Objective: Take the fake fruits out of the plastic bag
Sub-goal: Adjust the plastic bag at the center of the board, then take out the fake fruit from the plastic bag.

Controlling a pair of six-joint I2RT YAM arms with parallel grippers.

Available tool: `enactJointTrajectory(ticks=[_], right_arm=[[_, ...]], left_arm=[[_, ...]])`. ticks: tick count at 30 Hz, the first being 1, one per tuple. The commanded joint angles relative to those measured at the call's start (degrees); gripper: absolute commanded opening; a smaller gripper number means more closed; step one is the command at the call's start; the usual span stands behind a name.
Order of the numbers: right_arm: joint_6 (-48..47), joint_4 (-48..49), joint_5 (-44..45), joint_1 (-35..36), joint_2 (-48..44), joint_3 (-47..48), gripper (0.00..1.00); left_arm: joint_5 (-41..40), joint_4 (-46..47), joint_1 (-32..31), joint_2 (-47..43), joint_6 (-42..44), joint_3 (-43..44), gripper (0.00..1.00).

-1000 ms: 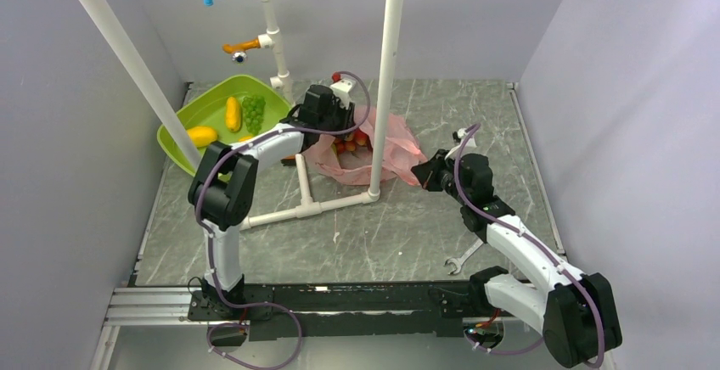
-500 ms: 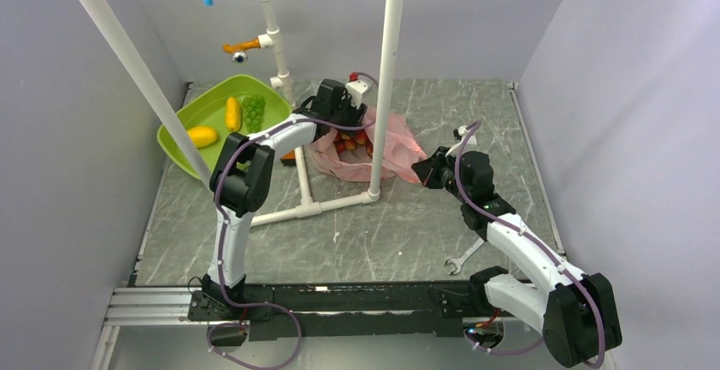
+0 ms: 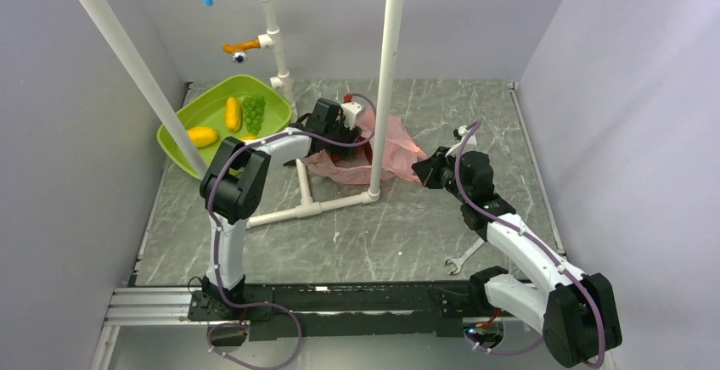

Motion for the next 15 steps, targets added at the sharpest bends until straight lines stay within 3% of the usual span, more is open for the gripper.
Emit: enactJointTrajectory(ticks=[1, 6, 12, 15], right_arm=[[-0.56, 1.57, 0.33, -0.18, -0.45, 1.89, 0.0], [-0.8, 1.12, 0.44, -0.13, -0.54, 2.36, 0.0], [-0.66, 0.78, 1.02, -0.15, -1.8, 1.88, 0.0], [-0.82, 0.41, 1.09, -0.13, -1.25, 2.16, 0.0]], left_arm=[[-1.03, -1.33, -0.23, -3.2, -1.94, 2.05, 0.67], [-2.06, -7.69, -0.24, 2.75, -3.41, 9.88, 0.69], [-0.44, -9.74, -0.29, 3.61, -3.48, 11.41, 0.51], [0.9, -11.79, -0.13, 3.8, -3.05, 11.98, 0.51]])
